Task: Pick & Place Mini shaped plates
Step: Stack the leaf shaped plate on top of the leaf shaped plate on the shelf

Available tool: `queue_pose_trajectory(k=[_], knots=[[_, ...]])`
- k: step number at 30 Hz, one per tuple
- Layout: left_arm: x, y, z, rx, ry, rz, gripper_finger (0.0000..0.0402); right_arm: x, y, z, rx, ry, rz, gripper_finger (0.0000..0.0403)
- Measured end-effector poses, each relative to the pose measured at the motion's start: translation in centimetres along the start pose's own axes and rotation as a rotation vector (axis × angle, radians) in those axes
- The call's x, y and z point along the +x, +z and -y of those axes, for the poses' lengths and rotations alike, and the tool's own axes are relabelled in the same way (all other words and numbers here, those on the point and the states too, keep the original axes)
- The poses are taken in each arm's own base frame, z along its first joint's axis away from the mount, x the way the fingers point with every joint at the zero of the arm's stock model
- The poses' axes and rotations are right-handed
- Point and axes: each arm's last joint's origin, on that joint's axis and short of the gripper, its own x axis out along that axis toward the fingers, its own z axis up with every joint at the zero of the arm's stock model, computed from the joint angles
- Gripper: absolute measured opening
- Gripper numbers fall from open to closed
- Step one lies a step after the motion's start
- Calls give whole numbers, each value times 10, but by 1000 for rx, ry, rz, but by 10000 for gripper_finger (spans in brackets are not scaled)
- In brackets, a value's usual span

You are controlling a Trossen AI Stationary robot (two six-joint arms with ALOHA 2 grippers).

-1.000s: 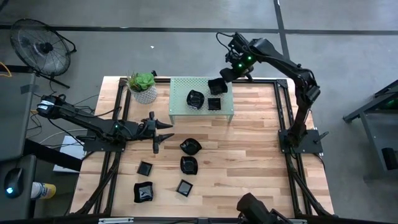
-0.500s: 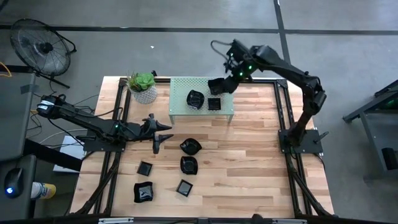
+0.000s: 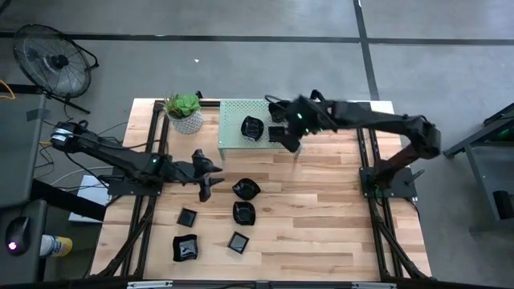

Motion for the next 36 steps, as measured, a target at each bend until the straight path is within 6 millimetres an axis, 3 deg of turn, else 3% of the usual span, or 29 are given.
queue_pose_trajectory(k=[11,18,26,31,36], knots=[[38,-13,-16,-125,73,-180,175,-24,-94,-58,-9,153,405,71],[52,-8,-29,-292,56,-201,175,-17,-141,-83,-27,253,534,71],[74,11,-25,-328,48,-332,175,-11,-181,-102,-18,336,624,71],[84,23,-18,-297,87,-447,175,-21,-195,-112,-15,342,658,71],[95,22,-16,-260,83,-495,175,-29,-206,-121,-18,360,671,71]])
